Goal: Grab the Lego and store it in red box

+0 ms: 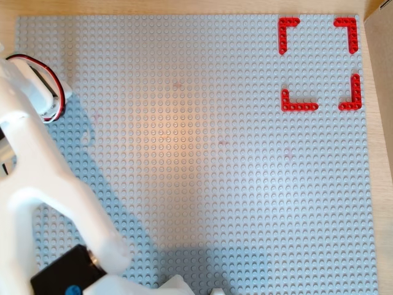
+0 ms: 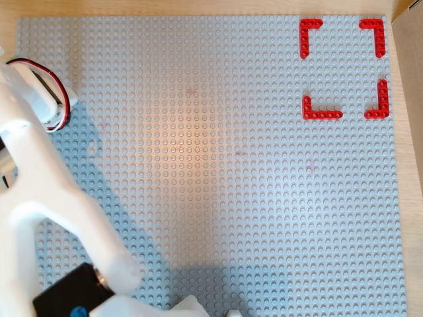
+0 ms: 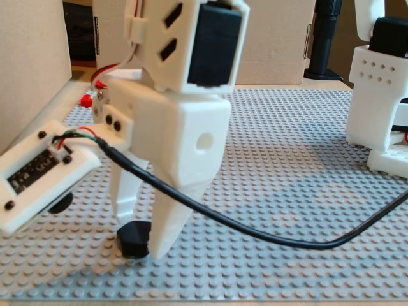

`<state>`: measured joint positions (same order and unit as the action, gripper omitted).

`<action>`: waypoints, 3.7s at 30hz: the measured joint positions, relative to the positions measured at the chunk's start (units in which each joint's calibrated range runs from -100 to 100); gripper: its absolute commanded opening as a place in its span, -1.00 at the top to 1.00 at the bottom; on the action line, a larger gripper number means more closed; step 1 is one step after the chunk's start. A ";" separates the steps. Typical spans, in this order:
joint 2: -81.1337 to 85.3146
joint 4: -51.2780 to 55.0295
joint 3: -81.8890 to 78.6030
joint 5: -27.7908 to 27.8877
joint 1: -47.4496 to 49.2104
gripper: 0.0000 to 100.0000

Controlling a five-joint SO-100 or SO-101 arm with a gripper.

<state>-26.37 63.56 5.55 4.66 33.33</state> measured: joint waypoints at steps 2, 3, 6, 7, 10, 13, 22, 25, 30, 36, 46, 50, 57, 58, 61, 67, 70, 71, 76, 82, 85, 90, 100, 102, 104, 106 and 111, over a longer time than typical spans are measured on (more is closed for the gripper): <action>-0.25 0.00 0.81 0.00 0.00 0.61; -0.25 0.00 0.98 0.00 0.00 0.61; -0.25 0.00 0.98 0.00 0.00 0.69; -0.25 0.00 0.98 0.00 0.00 0.71; -0.25 0.00 0.98 0.00 0.00 0.72; -0.25 0.95 0.98 0.00 0.00 0.72; -0.59 4.15 0.98 0.00 0.00 0.65; -0.59 4.32 0.98 0.00 0.00 0.74; -0.59 4.32 0.98 0.00 0.00 0.72; -0.59 3.89 1.25 0.00 0.00 0.60; -0.59 1.81 1.34 -0.68 0.00 0.76; -0.59 1.64 1.34 -0.68 0.00 0.77; -0.59 1.64 1.34 -0.83 0.00 0.77; -0.59 1.64 1.34 -0.83 0.00 0.77; -0.59 3.11 3.22 -0.73 -0.29 0.77; 1.18 10.79 11.72 0.20 -2.40 0.77; 3.30 14.77 15.74 0.63 -3.56 0.77; 3.72 16.06 16.99 0.73 -4.14 0.77; 5.58 19.86 21.82 2.64 -13.16 0.77; 5.58 18.83 22.81 5.76 -28.86 0.77; 5.58 17.01 22.72 7.23 -34.53 0.77; 1.61 12.52 23.08 8.74 -44.42 0.77; -9.72 5.35 23.08 9.52 -51.91 0.77; -10.48 4.40 23.08 9.52 -52.05 0.77; -11.07 3.63 23.08 9.52 -52.05 0.77; -11.16 3.28 23.08 9.52 -52.05 0.76; -11.16 3.28 23.08 9.52 -52.27 0.66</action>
<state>-37.53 66.84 28.62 14.19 -18.94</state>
